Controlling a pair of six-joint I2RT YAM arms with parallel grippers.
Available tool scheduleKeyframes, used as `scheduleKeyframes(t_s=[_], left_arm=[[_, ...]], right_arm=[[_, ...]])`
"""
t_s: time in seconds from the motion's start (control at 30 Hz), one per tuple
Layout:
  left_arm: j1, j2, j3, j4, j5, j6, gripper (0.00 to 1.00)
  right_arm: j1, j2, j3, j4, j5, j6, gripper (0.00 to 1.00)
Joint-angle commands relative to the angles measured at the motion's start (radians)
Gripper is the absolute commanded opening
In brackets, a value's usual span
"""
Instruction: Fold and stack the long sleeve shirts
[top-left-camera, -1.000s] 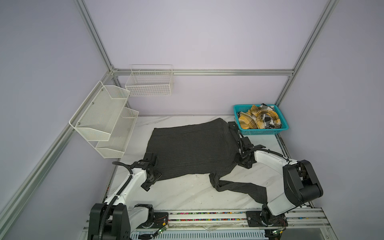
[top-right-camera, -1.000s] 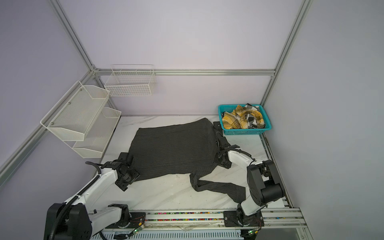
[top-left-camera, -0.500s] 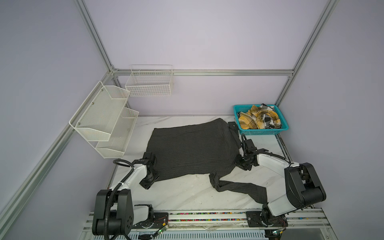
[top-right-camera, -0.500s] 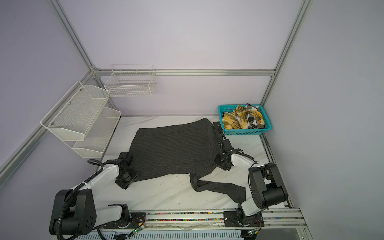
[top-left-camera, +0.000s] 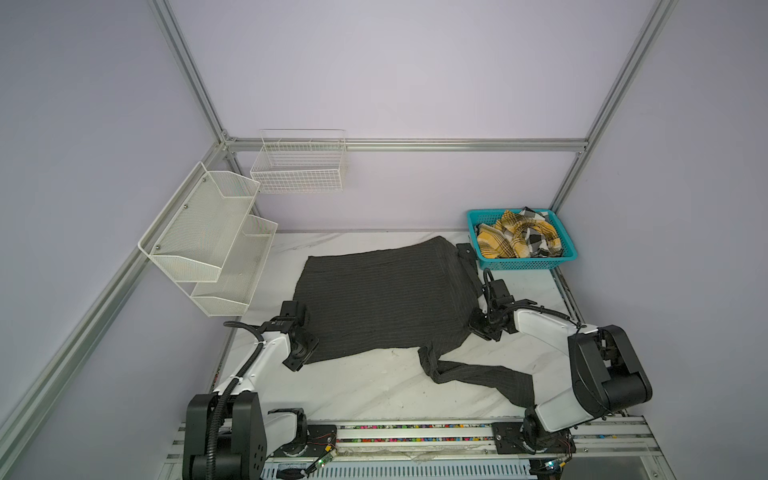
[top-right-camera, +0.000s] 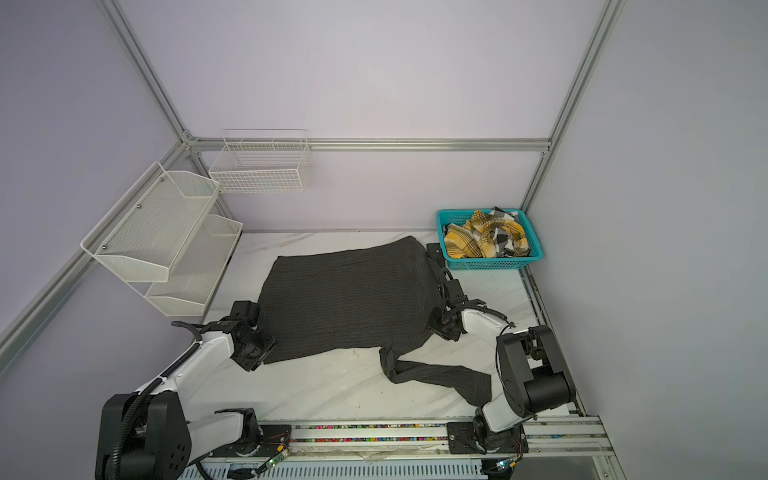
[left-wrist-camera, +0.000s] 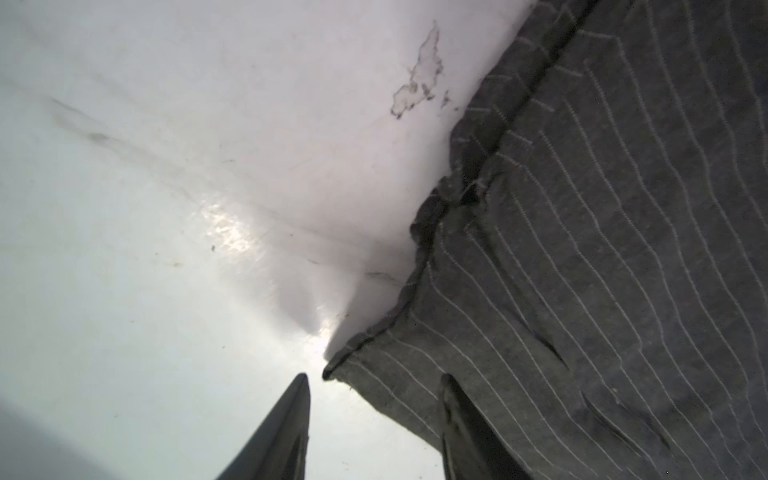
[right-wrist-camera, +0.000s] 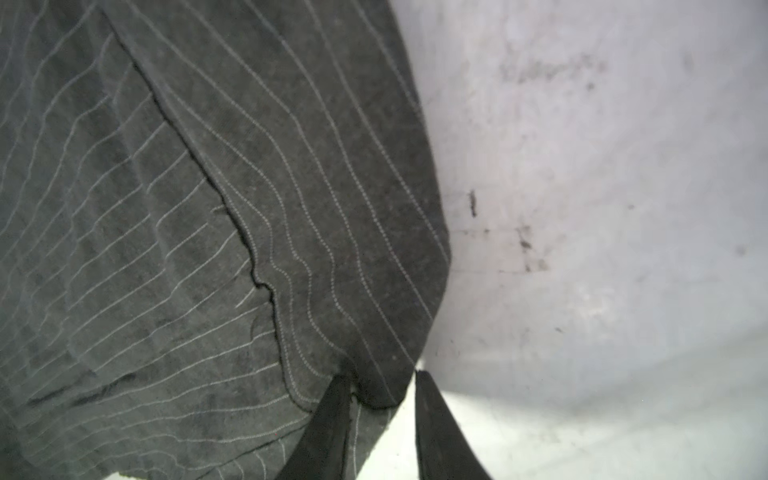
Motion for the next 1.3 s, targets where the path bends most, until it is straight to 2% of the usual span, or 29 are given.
scheduleKeyframes(t_s=[0.0, 0.07, 0.17, 0.2, 0.27, 0.37, 0.53, 0.8, 0.97, 1.13, 1.27], left_arm=[[0.007, 0.057, -0.027, 0.032, 0.022, 0.010, 0.45], [0.007, 0.089, -0.032, 0.043, 0.031, 0.011, 0.43], [0.007, 0.093, -0.039, 0.043, 0.028, 0.010, 0.32], [0.010, 0.085, -0.041, 0.044, 0.029, 0.008, 0.29], [0.009, 0.067, -0.044, 0.043, 0.030, 0.008, 0.18], [0.009, 0.061, -0.038, 0.042, 0.031, 0.013, 0.01], [0.010, 0.036, -0.032, 0.042, 0.045, 0.021, 0.00], [0.011, -0.149, 0.007, -0.112, 0.026, 0.001, 0.00], [0.010, -0.210, 0.013, -0.128, 0.061, -0.042, 0.00], [0.019, -0.188, 0.099, -0.052, 0.041, -0.047, 0.00], [0.028, -0.023, 0.244, 0.002, 0.034, -0.002, 0.00]], right_arm=[[-0.002, 0.001, -0.016, 0.031, 0.001, 0.016, 0.25], [-0.002, 0.004, -0.012, 0.031, 0.007, 0.021, 0.25], [-0.003, 0.014, -0.012, 0.034, 0.018, 0.019, 0.39], [-0.002, 0.014, -0.016, 0.039, 0.015, 0.020, 0.40], [-0.002, 0.011, -0.024, 0.048, 0.009, 0.026, 0.40], [-0.002, 0.000, -0.040, 0.054, 0.015, 0.034, 0.29], [-0.003, -0.037, -0.059, 0.055, 0.027, 0.037, 0.01], [-0.002, -0.233, -0.045, -0.093, 0.090, 0.046, 0.00], [-0.003, -0.287, -0.035, -0.143, 0.079, 0.066, 0.00], [-0.004, -0.195, 0.112, -0.137, 0.063, 0.053, 0.00], [-0.012, -0.030, 0.280, -0.119, 0.049, -0.001, 0.00]])
